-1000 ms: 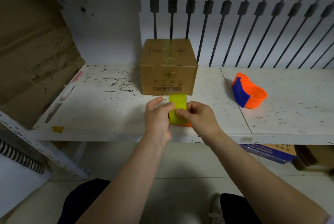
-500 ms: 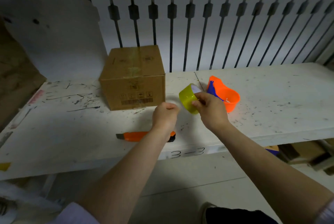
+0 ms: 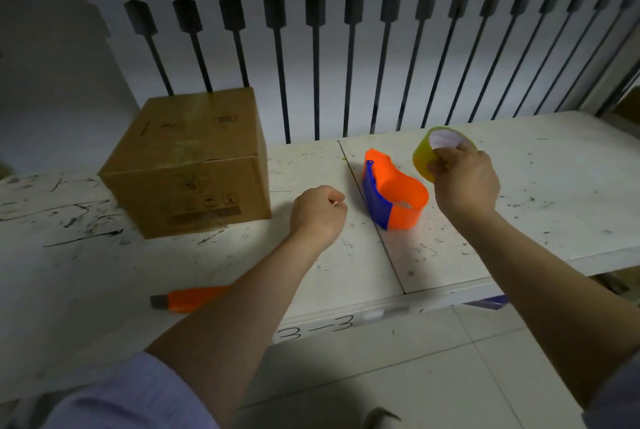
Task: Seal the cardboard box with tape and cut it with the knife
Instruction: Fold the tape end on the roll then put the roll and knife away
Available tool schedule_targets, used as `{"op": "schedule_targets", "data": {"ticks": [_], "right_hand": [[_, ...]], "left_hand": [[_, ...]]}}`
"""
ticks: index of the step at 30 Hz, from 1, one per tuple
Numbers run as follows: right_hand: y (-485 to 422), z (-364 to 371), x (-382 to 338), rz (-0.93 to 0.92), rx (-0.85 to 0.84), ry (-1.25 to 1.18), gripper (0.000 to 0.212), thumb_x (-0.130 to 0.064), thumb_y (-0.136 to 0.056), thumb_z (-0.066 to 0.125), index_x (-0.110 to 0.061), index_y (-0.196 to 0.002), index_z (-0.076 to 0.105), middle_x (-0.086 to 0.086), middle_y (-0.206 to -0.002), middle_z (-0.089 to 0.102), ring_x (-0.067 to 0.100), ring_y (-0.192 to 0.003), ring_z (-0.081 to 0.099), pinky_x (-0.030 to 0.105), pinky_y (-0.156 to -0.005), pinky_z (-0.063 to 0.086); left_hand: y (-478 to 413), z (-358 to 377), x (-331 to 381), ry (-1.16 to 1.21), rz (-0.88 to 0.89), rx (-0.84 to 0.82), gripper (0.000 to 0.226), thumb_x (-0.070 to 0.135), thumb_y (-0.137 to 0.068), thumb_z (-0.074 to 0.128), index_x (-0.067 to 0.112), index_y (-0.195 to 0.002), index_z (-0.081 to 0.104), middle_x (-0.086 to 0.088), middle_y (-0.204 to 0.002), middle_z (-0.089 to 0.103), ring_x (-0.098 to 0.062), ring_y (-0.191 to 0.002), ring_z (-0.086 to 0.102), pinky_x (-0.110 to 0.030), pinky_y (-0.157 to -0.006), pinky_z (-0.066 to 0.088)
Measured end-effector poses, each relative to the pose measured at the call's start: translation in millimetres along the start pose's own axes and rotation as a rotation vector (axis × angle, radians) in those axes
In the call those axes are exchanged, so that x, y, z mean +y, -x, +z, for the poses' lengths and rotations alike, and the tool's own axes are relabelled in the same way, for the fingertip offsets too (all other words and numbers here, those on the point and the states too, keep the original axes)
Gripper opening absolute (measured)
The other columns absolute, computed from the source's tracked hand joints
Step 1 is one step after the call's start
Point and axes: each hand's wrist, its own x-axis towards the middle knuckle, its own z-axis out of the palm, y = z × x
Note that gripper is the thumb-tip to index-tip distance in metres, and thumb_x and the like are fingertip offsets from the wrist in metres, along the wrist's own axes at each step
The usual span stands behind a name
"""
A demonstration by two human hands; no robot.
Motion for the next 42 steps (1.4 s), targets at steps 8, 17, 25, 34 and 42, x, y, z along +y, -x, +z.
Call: {"op": "schedule_targets", "data": {"ticks": [8,17,25,34,42], "right_hand": [[2,25,30,0.083,-0.168,0.051,0.022,-0.009,-0.087,0.049,-0.009,-0.095,0.068,0.017,-0.104,0.061,0.036,-0.096,0.053,0.030,-0.064,0.033],[13,28,30,0.142,-0.324,0.016,0.031,-0.014,-0.086,0.048,-0.013,-0.113,0.064,0.014,-0.121,0.056,0.033,-0.111,0.053,0.032,-0.081,0.042],[39,6,13,0.052,-0.085,-0.038,0.039,0.002,-0.084,0.047,-0.008,-0.119,0.062,0.018,-0.122,0.057,0.036,-0.117,0.047,0.042,-0.079,0.046],[97,-4,-57,-0.205,-0.178,-0.197,0.029,-0.001,-0.082,0.052,-0.007,-0.102,0.071,0.019,-0.111,0.063,0.038,-0.107,0.054,0.034,-0.075,0.043],[155,17,-131,-0.424,-0.618,-0.166,0.031,-0.011,-0.090,0.049,-0.017,-0.114,0.066,0.005,-0.121,0.061,0.025,-0.110,0.057,0.035,-0.090,0.048]], "left_hand": [[-3,24,-1,-0.020,-0.019,0.013,0.024,0.012,-0.088,0.053,0.013,-0.108,0.066,-0.005,-0.114,0.067,-0.022,-0.105,0.060,-0.037,-0.090,0.052],[5,24,-1,-0.037,-0.014,0.020,0.023,0.015,-0.089,0.052,0.014,-0.107,0.067,-0.005,-0.112,0.068,-0.023,-0.107,0.059,-0.041,-0.090,0.053],[33,-2,0,0.031,-0.027,0.024,0.020,0.017,-0.088,0.054,0.017,-0.102,0.068,-0.003,-0.111,0.068,-0.022,-0.101,0.061,-0.041,-0.087,0.054],[76,-50,-36,0.111,-0.099,0.074,0.019,0.015,-0.087,0.053,0.017,-0.099,0.067,-0.001,-0.103,0.068,-0.021,-0.087,0.063,-0.031,-0.081,0.053],[94,-101,-83,0.143,-0.185,0.192,0.020,0.012,-0.087,0.055,0.015,-0.104,0.066,0.000,-0.109,0.066,-0.013,-0.094,0.056,-0.026,-0.080,0.045]]}}
